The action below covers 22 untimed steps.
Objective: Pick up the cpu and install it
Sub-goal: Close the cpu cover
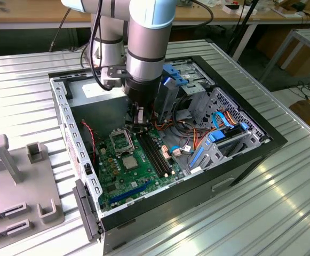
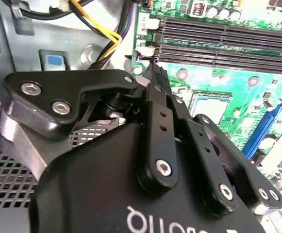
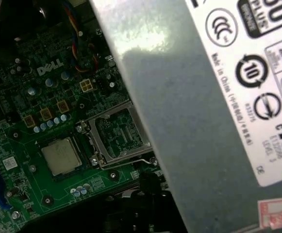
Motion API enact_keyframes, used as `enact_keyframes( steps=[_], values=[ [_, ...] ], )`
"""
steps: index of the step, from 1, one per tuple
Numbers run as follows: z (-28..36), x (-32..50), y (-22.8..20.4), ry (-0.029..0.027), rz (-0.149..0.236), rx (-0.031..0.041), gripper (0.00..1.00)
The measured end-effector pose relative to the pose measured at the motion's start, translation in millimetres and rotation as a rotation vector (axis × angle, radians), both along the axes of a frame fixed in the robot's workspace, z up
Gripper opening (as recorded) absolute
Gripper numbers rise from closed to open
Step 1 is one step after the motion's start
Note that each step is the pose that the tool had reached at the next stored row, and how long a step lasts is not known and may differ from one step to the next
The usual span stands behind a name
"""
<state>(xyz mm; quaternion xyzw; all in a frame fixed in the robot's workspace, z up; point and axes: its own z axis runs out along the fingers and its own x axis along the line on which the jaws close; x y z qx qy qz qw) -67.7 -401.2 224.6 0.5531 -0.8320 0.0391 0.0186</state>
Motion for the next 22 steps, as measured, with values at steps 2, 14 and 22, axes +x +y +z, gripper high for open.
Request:
enact_keyframes(
  steps=[2,14,22],
  values=[
    [-0.9,-0.2,-0.6,-0.0001,0.0,0.0002,0.11],
    [-5.2,0.7,3.5,-0.0004,-0.055,-0.0614,0.11],
    [-5.0,0.7,3.7,-0.0033,-0.061,-0.1675,0.11]
  ],
)
